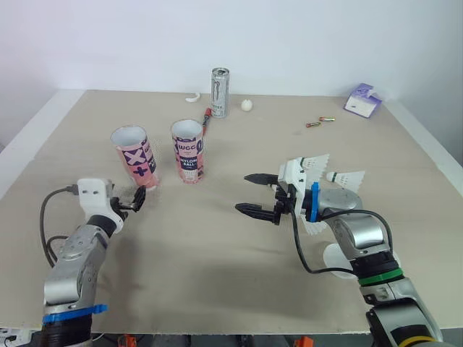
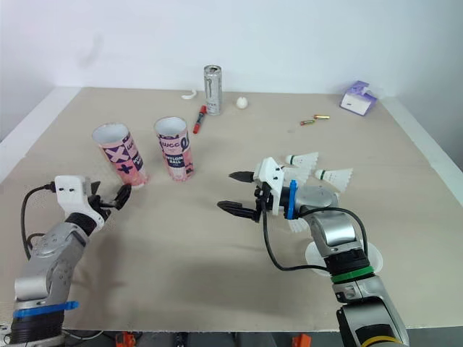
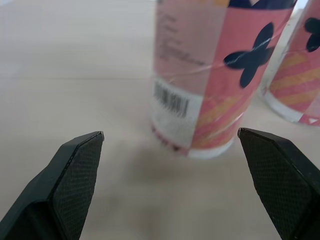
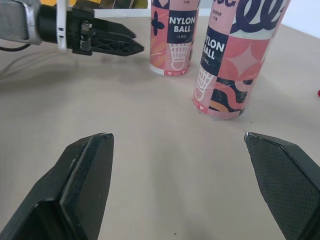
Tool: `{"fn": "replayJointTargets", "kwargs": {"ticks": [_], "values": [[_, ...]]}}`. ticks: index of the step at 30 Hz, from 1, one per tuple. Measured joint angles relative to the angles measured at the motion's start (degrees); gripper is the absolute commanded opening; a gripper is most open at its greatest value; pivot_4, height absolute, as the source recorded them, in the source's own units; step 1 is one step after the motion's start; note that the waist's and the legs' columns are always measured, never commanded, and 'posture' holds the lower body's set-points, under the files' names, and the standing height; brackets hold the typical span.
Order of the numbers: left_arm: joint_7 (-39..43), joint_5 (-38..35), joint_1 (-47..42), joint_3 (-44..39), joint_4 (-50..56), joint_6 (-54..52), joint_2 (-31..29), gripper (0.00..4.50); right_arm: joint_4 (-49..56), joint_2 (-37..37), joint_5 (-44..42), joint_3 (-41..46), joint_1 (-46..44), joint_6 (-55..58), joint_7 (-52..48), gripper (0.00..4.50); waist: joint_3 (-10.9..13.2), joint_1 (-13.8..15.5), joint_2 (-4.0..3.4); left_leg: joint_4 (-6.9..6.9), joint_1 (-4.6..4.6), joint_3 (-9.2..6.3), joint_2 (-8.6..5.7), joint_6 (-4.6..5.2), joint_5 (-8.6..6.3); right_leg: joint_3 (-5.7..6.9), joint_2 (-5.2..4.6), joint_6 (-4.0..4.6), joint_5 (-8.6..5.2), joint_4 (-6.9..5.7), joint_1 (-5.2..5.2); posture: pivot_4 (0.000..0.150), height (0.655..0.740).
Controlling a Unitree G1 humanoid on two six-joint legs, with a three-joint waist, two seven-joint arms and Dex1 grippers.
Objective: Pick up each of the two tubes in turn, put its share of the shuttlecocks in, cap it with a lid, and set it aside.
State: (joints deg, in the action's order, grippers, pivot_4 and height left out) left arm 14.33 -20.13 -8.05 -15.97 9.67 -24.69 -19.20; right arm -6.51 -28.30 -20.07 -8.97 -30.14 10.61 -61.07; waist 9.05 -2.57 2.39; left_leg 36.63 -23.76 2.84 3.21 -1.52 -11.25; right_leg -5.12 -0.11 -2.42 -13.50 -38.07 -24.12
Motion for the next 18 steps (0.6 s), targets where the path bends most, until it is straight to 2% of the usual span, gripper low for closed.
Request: {"fn": "replayJointTargets", "kwargs": {"ticks": [5, 14, 18], "values": [[2.61, 1.61, -4.61, 2.18, -6.10, 1.55, -1.86, 4.50, 0.16, -0.01, 0.44, 0.11, 0.11, 0.01, 0.37, 4.47, 0.00, -0.05, 0.00, -0.04, -0.02, 0.03, 0.01, -0.01, 0.00, -0.06, 0.02, 0.01, -0.01, 0.00, -0.05, 0.150, 0.7400], [4.94, 2.78, -6.76, 2.84, -11.27, 3.68, -2.66, 4.50, 0.56, -0.08, 0.77, 0.17, 0.31, 0.09, 1.17, 4.47, 0.00, -0.01, 0.00, -0.06, -0.08, 0.01, -0.02, -0.01, 0.00, -0.07, 0.00, 0.01, 0.00, 0.00, -0.08, 0.150, 0.7400], [7.57, 4.86, -12.00, 5.00, -18.76, 6.76, -3.95, 4.50, 0.56, -0.07, 1.22, 0.24, 0.29, 0.12, 1.58, 4.47, 0.00, 0.01, 0.00, -0.05, -0.08, 0.00, -0.03, 0.00, 0.00, -0.05, 0.01, -0.01, 0.00, 0.01, -0.09, 0.150, 0.7400]]}}
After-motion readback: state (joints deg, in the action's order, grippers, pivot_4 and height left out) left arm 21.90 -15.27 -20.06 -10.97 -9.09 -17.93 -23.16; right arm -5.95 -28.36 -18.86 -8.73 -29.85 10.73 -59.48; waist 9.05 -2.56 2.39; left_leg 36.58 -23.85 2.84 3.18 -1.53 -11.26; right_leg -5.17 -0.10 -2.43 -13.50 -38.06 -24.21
